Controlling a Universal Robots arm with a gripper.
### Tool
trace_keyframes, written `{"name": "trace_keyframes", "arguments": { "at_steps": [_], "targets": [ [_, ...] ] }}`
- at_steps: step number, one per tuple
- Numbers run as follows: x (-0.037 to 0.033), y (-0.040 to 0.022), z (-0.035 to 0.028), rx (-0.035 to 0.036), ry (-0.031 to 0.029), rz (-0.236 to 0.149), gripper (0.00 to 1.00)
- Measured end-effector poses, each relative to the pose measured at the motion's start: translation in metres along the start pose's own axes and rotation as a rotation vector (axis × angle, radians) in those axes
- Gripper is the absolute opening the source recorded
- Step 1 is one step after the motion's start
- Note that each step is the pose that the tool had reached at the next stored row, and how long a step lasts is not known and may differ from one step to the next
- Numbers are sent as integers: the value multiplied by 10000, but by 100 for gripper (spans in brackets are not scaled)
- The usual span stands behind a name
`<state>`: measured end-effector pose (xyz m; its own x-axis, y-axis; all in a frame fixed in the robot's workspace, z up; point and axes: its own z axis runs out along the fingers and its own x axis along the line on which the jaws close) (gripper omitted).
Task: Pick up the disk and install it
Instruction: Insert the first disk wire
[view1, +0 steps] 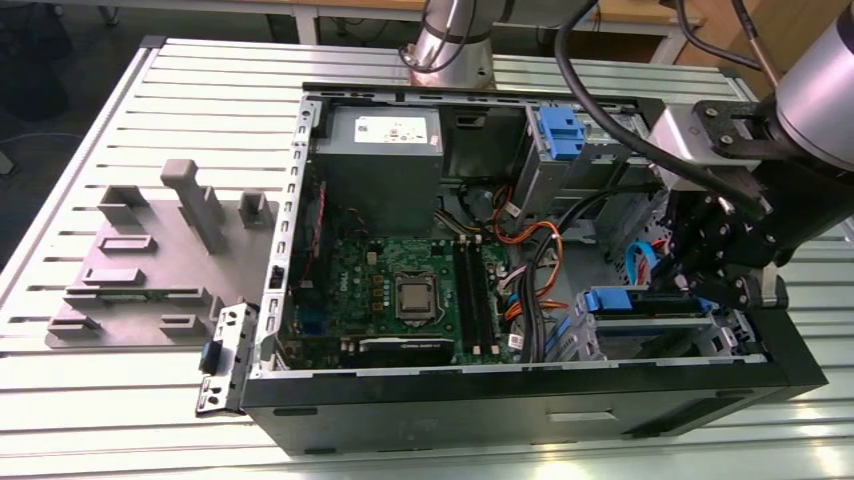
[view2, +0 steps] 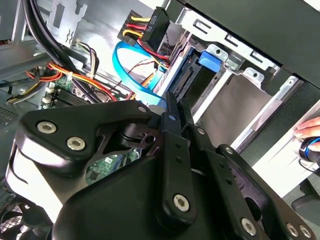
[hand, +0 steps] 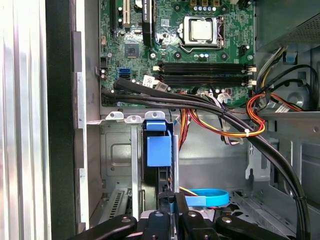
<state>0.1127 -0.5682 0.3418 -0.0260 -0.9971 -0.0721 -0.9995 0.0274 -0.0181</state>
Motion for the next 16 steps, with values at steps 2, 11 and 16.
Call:
{"name": "trace_keyframes", "arguments": {
  "at_steps": [2, 11, 16],
  "targets": [
    [7, 0, 10, 0, 4, 0, 16],
    [30, -9, 36, 0, 3, -1, 16],
    [30, -16, 41, 0, 3, 1, 16]
  ]
}}
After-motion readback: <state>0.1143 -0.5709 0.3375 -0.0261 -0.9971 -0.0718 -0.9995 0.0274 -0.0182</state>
